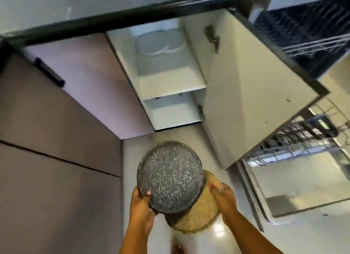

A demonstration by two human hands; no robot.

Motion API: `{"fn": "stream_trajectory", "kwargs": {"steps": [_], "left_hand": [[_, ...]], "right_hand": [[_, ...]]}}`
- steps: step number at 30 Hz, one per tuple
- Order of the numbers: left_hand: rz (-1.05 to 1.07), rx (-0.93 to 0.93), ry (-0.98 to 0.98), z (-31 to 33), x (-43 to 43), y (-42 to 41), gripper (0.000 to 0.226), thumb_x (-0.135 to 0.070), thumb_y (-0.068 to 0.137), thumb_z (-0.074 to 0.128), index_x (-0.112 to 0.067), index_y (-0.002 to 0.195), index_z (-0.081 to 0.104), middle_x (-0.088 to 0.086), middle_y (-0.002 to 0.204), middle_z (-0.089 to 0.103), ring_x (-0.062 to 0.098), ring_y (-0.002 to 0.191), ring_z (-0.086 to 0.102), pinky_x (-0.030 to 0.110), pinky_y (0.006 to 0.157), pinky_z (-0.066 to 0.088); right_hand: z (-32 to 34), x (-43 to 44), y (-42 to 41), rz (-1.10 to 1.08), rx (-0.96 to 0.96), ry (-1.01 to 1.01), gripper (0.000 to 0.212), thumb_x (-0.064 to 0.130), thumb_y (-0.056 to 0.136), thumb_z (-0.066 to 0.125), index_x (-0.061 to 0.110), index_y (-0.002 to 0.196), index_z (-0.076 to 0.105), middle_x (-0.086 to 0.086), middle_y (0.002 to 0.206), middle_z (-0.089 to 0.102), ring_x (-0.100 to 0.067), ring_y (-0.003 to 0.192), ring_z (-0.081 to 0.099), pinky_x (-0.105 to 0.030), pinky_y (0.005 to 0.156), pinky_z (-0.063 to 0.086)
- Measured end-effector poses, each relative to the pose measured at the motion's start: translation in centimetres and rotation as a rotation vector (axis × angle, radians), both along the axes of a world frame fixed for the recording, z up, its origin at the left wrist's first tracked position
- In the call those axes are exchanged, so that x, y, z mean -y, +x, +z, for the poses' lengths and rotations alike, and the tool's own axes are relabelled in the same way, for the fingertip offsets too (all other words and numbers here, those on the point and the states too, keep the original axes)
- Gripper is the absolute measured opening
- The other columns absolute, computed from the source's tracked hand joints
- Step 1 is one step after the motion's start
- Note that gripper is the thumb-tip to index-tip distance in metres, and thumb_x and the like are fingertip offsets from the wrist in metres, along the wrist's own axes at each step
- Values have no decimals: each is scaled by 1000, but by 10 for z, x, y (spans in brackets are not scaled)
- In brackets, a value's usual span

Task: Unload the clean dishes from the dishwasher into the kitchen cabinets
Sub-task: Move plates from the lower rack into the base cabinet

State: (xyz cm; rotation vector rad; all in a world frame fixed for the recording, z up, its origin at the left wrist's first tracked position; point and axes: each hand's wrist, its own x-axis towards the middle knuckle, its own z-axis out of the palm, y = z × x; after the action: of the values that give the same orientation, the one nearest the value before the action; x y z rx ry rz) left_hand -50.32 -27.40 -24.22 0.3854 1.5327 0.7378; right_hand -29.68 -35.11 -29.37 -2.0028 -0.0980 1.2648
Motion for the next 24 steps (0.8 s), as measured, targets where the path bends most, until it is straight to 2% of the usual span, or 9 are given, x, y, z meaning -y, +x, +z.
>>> {"fn": "stream_trajectory", "kwargs": {"steps": [3, 6, 8, 10, 13, 16, 18, 20, 24], "left_hand": [[-93, -112, 267, 33, -31, -25, 40, 13, 92, 37, -18, 104, 59, 4, 107, 62, 25, 99, 58, 44, 78, 51], [-261, -310, 527, 44, -46, -41, 55, 25, 81, 41, -23, 87, 67, 6, 105, 65, 7, 97, 62, 39, 93, 50], [-385, -415, 613, 42, -52, -52, 57, 25, 79, 46, -28, 84, 69, 6, 115, 55, 3, 106, 54, 21, 99, 45], [-494, -445, 645, 37, -56, -58, 46, 19, 81, 52, -22, 84, 72, 1, 115, 47, 2, 109, 48, 5, 89, 42], [-562, -442, 744, 29, -64, -57, 24, 14, 82, 56, -2, 87, 73, 4, 108, 47, 10, 101, 52, 4, 82, 44], [-605, -517, 822, 16, -71, -59, 38, 7, 76, 52, -24, 90, 70, -1, 111, 50, 8, 108, 51, 8, 92, 41], [-641, -515, 755, 12, -79, -61, 56, 17, 72, 47, -32, 84, 70, -9, 117, 52, 1, 117, 43, 14, 102, 38], [-573, -465, 650, 15, -89, -56, 64, 23, 73, 47, -34, 94, 68, -17, 127, 49, 0, 125, 34, 21, 106, 33], [-100, -117, 324, 20, -122, -35, 58, -4, 90, 57, -37, 136, 42, -13, 137, 43, 12, 120, 45, 32, 99, 39]], "right_hand": [[13, -41, -34, 12, -6, 47, 38, 39, 88, 63, 14, 116, 58, -7, 107, 63, -24, 94, 60, -34, 78, 53], [29, -81, -56, -68, -118, 161, 29, 39, 91, 59, 16, 108, 60, -6, 102, 64, -20, 86, 61, -27, 62, 50], [37, -106, -63, -113, -175, 195, 28, 45, 89, 57, 18, 96, 62, -8, 94, 67, -24, 83, 64, -30, 63, 53], [39, -126, -68, -116, -204, 210, 29, 46, 86, 60, 18, 93, 61, -10, 91, 68, -29, 84, 66, -35, 68, 56], [33, -145, -69, -125, -298, 258, 28, 35, 83, 68, 12, 99, 65, -14, 99, 71, -31, 90, 68, -38, 76, 56], [26, -156, -68, -152, -360, 292, 36, 16, 77, 74, 4, 110, 65, -18, 107, 70, -32, 92, 68, -40, 80, 56], [23, -167, -66, -153, -344, 320, 45, 13, 72, 77, 3, 113, 63, -18, 106, 70, -34, 93, 69, -44, 84, 55], [22, -181, -61, -157, -316, 374, 55, 15, 65, 81, 4, 116, 63, -17, 108, 70, -33, 94, 69, -46, 86, 55], [28, -216, -42, -187, -211, 469, 49, 9, 71, 79, 9, 116, 62, -12, 105, 71, -28, 90, 70, -32, 69, 59]]}}
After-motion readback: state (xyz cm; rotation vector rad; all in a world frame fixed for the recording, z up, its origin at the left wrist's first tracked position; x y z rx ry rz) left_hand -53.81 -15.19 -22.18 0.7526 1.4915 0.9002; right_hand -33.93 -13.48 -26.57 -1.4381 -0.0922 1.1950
